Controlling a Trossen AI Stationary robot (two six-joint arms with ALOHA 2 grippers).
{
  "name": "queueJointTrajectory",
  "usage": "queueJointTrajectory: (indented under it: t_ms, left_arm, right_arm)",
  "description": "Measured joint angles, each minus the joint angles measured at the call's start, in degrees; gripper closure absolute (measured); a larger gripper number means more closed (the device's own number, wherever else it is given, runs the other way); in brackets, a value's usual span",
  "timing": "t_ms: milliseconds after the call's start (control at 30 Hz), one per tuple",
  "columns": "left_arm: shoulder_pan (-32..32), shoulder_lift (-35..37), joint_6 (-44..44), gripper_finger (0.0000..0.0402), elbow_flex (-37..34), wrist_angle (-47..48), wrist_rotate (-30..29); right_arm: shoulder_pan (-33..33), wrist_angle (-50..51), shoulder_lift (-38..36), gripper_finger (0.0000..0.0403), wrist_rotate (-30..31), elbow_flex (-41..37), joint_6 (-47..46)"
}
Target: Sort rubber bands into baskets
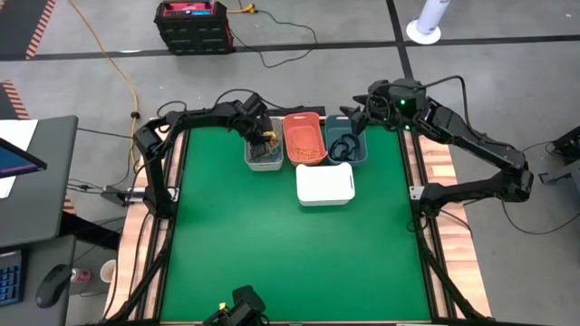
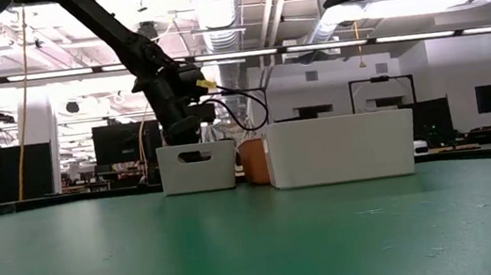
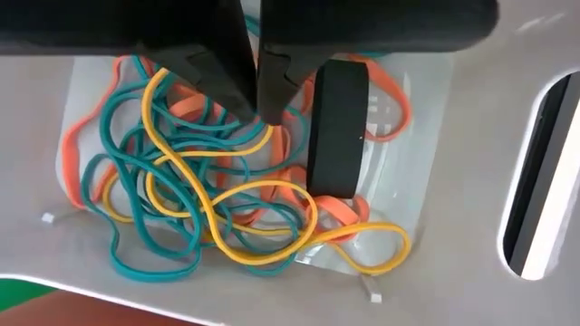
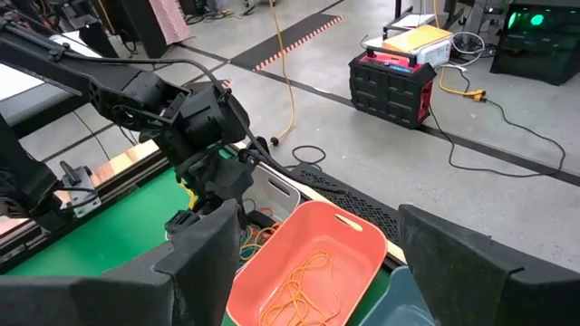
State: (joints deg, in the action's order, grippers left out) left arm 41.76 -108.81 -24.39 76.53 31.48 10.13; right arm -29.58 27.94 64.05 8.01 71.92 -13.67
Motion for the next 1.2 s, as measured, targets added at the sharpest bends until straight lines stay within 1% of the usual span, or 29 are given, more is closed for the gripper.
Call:
queueJointTrajectory:
  t_ms: [167, 500, 567, 667, 767, 933, 1000, 1067, 1133, 1200]
  left_arm:
    - [0.0, 0.0, 0.44, 0.0401, 0.62, 0.98, -0.15]
    - [0.0, 0.0, -1.9, 0.0401, 7.79, 7.83, 0.38]
    - [0.09, 0.0, -0.51, 0.0401, 7.84, 8.9, 1.44]
    - [0.09, 0.0, 3.56, 0.0398, 6.63, 8.87, -0.16]
    - [0.23, -0.04, 7.73, 0.0375, 5.17, 8.83, -0.29]
    - [0.99, -0.04, 13.31, 0.0307, 4.83, 8.55, -0.17]
    - [1.03, -0.04, 13.47, 0.0284, 4.83, 8.5, -0.48]
    - [0.97, -0.04, 12.18, 0.0268, 4.83, 8.53, -2.74]
    - [0.64, -0.04, 10.56, 0.0263, 4.83, 8.53, -4.37]
    - [0.3, -0.04, 8.35, 0.0264, 4.83, 8.39, -4.45]
  right_arm:
    - [0.0, 0.01, 0.01, 0.0083, -0.05, 0.01, 0.02]
    - [-0.02, 0.33, 0.0, 0.0083, -0.39, 0.0, 0.2]
    - [-0.02, 0.33, 0.01, 0.0083, -0.39, 0.0, 0.42]
    - [-0.02, 0.31, 0.02, 0.0083, -0.39, 0.02, 0.48]
    - [-0.02, 0.32, 0.02, 0.0083, -0.37, 0.0, 0.59]
    - [-0.04, -0.17, 0.02, 0.0083, -0.37, 0.0, 0.68]
    - [-0.04, -0.55, 0.02, 0.0083, -0.37, 0.01, 0.72]
    - [-0.05, -0.66, 0.02, 0.0083, -0.37, 0.0, 0.79]
    - [-0.07, -0.66, 0.02, 0.0083, -0.37, 0.0, 0.79]
    - [-0.07, -0.66, 0.02, 0.0083, -0.39, 0.0, 0.76]
